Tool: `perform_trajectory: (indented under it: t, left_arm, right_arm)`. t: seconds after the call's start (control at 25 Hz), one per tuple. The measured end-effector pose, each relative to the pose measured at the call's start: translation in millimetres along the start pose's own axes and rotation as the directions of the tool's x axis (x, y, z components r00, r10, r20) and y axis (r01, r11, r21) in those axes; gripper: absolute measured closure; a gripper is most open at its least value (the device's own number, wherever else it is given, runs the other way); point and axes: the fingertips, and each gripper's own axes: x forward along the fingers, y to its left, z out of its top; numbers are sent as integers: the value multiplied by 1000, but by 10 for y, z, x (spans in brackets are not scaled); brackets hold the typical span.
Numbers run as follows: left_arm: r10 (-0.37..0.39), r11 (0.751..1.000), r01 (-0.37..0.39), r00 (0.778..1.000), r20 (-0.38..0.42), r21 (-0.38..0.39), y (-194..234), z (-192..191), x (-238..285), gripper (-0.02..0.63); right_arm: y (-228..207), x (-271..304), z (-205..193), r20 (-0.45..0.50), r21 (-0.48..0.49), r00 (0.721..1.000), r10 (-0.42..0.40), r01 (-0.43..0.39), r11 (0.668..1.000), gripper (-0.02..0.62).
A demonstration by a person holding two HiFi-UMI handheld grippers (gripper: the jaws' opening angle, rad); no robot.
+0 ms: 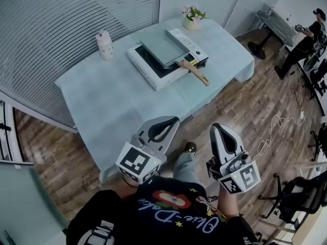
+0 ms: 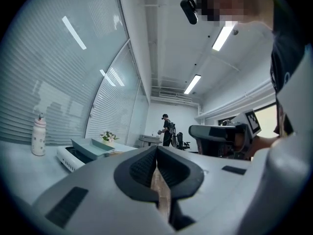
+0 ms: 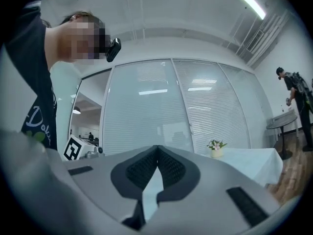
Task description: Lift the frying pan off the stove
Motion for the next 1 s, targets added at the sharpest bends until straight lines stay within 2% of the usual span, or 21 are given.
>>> perform_trajectory:
  t: [0.2,0.36,0.56,1.0]
  left_arm:
    - [105,994,-105,994,-9,2,208,85,137,601]
    - [206,979,-205,979,-10,16,359,94,306,601]
    - [279,960,-279,960,-13,-5,442,78,565,601]
    - [416,909,-416,909,-10,4,618,167,1209,601]
  right_arm:
    - [-256,391,112,14,25,991,130,-131,991,595]
    - [-482,614,64,1,48,977,215,-215,975,595]
    - [-831,770,53,-3,80,960,281,-280,957,595]
    - [-1495,1019,49,-16,140,912,410,-404,904,595]
